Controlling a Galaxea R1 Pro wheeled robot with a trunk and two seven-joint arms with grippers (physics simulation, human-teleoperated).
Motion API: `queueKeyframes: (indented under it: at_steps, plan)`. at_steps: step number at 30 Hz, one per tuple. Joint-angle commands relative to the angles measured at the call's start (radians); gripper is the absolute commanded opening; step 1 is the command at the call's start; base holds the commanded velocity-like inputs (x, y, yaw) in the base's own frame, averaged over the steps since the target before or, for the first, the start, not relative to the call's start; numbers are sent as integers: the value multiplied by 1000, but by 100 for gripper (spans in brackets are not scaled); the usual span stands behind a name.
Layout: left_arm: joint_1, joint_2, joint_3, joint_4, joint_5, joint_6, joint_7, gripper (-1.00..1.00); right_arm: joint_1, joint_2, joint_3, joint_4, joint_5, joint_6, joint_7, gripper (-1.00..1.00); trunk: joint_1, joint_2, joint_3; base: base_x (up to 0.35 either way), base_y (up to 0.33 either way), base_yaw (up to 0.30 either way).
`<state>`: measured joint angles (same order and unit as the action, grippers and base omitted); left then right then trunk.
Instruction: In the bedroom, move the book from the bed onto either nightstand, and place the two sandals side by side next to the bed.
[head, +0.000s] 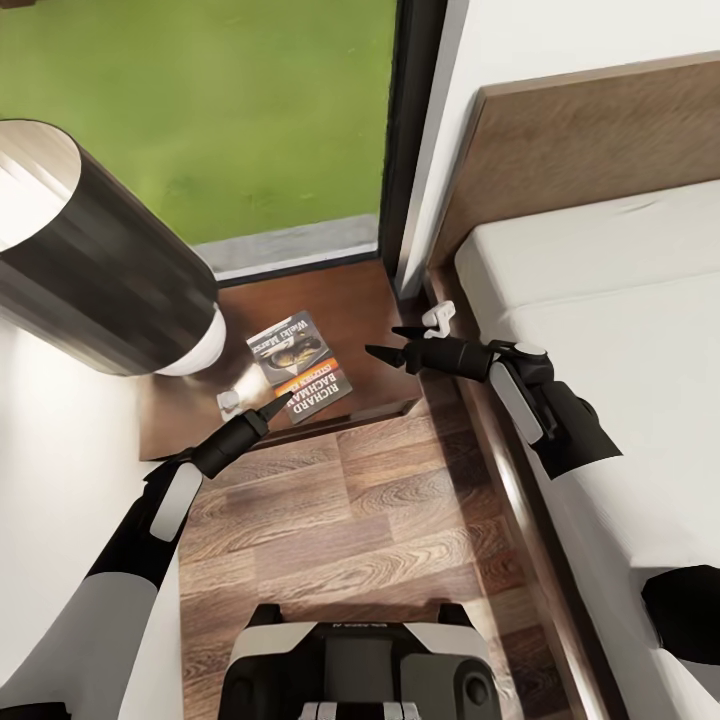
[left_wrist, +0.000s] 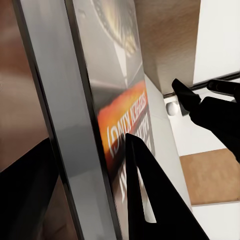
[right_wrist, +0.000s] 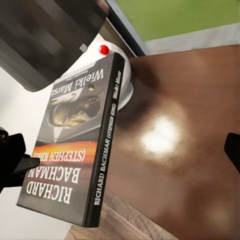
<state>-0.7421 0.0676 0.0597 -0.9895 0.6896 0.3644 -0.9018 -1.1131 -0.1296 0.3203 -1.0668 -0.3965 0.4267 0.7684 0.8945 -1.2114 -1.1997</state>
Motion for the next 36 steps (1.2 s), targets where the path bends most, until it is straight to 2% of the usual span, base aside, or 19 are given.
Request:
queueKeyframes:
  at_steps: [1, 36]
  plan:
    - [0, 0, 0, 0, 9, 10, -2, -100, -1, -1, 2, 0, -11, 7, -1, 100, 4, -8, -4, 0, 0, 0]
    - [0, 3, -1, 0, 9, 10, -2, -100, -1, -1, 5, 8, -9, 3, -1, 100, 138, -253, -113, 0, 0, 0]
